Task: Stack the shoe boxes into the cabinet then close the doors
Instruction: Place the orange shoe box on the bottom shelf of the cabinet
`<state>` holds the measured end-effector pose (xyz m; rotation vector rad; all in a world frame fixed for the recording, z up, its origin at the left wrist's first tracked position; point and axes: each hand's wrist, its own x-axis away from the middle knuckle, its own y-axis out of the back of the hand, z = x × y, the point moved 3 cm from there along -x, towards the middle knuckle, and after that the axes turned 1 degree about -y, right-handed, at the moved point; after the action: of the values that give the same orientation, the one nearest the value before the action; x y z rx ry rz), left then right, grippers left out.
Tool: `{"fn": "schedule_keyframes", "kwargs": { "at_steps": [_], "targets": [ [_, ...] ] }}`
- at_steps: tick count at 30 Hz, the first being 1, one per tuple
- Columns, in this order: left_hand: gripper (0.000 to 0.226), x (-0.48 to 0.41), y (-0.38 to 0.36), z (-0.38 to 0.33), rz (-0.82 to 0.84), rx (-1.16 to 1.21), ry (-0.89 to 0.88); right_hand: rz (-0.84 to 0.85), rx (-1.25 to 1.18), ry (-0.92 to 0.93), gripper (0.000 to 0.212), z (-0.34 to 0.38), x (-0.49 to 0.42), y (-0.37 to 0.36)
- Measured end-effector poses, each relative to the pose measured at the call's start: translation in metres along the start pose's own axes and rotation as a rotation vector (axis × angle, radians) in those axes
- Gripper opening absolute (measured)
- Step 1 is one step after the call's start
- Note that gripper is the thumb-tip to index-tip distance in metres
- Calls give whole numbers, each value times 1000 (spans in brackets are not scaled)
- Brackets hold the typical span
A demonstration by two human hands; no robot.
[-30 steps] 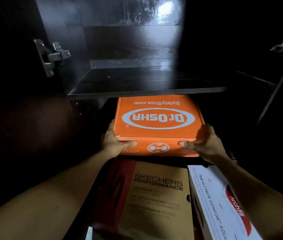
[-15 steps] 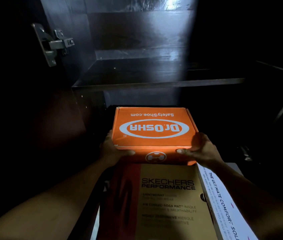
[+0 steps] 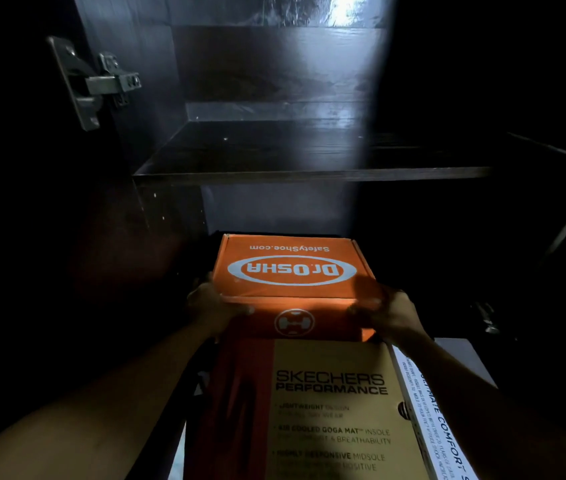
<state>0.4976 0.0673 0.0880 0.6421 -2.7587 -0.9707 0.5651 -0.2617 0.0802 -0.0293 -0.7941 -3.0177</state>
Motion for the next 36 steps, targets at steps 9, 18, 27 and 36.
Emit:
{"fn": "schedule_keyframes", "kwargs": {
  "at_steps": [9, 18, 27, 36],
  "targets": [
    [55, -1, -9, 11, 124, -235, -5, -48, 11, -17, 43, -1, -4, -20],
    [35, -1, -19, 23, 60, -480, -37, -23, 118, -85, 29, -6, -1, -28],
    [33, -5, -23, 24, 33, -426, -25, 31, 165, -66, 23, 0, -8, -41],
    [54, 2, -26, 21, 42, -275, -81, 69, 223, 12, 35, 10, 6, -27]
  ]
}}
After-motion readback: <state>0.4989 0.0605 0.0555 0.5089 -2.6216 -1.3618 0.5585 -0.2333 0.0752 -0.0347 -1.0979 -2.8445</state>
